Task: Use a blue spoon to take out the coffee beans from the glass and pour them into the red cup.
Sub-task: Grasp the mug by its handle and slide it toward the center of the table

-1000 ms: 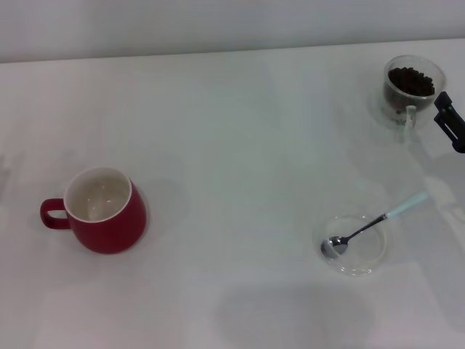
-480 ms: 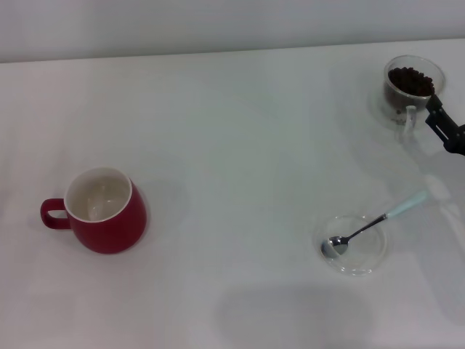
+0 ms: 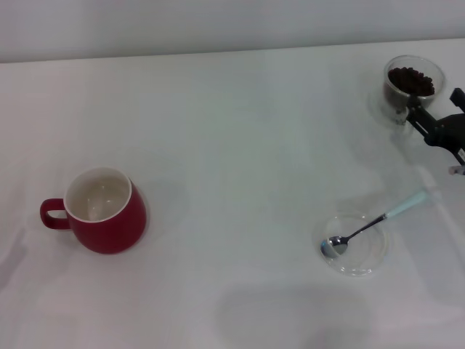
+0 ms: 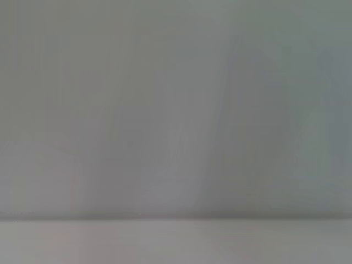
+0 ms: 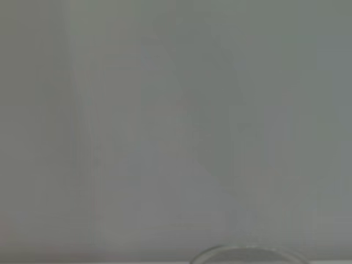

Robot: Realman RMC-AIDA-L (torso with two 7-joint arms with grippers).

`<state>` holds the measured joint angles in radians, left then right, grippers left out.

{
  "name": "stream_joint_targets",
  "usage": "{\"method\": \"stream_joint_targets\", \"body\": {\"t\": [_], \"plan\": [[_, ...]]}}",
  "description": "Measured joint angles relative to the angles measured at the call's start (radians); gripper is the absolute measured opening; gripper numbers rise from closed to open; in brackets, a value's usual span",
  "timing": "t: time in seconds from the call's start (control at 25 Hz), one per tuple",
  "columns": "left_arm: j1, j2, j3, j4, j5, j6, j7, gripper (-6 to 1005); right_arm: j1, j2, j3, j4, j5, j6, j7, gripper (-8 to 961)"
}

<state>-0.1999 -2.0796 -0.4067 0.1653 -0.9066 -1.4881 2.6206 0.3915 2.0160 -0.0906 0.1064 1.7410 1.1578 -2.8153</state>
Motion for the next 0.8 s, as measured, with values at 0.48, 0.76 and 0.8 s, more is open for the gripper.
{"method": "stream_joint_targets", "body": {"t": [0.48, 0.76, 0.8], "plan": [[-0.062, -0.001, 0.003, -0.076, 0.119, 0.145, 0.045, 818, 0.018, 0.006, 0.0, 0.009, 0.0, -0.041, 0.001, 873], [-0.074, 0.0, 0.003, -0.114, 0.122, 0.185, 0.08, 815, 0.013, 0.006, 0.0, 0.007, 0.0, -0.042, 0.004, 873], [-0.076, 0.0, 0.002, -0.119, 0.121, 0.191, 0.083, 814, 0.013, 0.006, 0.0, 0.007, 0.0, -0.042, 0.003, 873]]}}
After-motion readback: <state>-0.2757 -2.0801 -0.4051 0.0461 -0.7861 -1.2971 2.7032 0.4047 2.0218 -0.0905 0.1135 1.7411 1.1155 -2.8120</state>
